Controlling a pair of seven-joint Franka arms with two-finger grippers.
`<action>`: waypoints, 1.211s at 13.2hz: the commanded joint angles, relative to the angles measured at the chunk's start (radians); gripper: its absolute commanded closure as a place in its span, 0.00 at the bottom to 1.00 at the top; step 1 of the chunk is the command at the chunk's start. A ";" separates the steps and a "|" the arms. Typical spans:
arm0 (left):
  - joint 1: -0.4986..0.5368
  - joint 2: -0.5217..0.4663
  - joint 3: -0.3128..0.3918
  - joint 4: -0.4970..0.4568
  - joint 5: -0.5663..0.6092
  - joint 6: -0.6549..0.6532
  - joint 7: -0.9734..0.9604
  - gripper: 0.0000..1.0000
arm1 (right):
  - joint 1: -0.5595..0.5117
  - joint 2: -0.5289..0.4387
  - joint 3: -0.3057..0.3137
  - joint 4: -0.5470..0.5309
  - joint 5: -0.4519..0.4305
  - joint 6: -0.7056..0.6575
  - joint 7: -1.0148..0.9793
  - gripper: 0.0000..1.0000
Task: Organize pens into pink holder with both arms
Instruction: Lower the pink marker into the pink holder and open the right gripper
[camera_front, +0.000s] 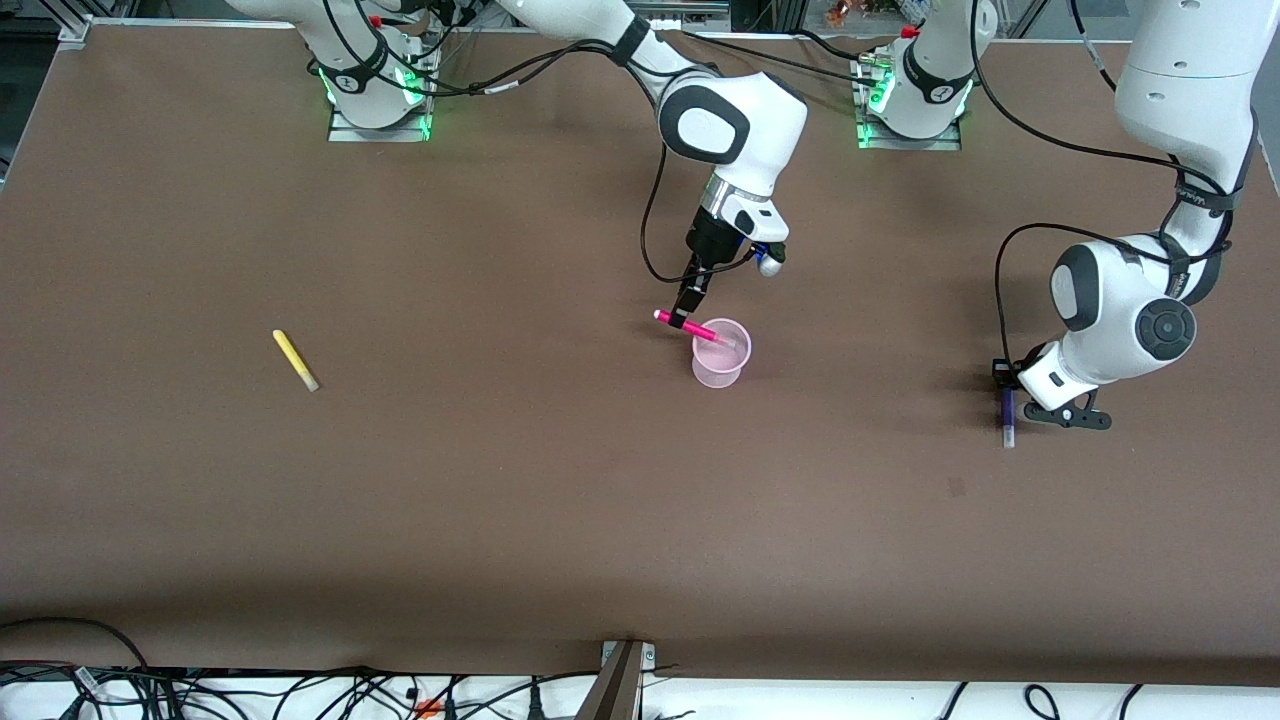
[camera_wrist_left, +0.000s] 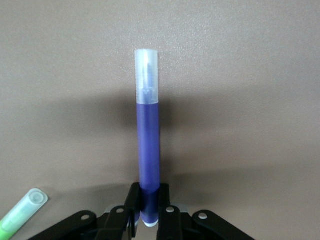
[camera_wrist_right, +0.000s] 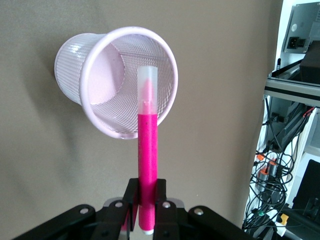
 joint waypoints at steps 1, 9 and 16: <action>0.007 0.018 -0.006 0.011 -0.016 -0.002 0.011 1.00 | 0.014 0.020 -0.012 0.037 -0.013 -0.025 -0.034 0.93; 0.007 0.016 -0.006 0.011 -0.016 -0.004 0.011 1.00 | 0.016 0.018 -0.013 0.038 -0.014 -0.044 -0.082 0.93; 0.007 0.018 -0.006 0.011 -0.016 -0.004 0.011 1.00 | 0.025 0.015 -0.013 0.040 -0.014 -0.045 -0.083 0.79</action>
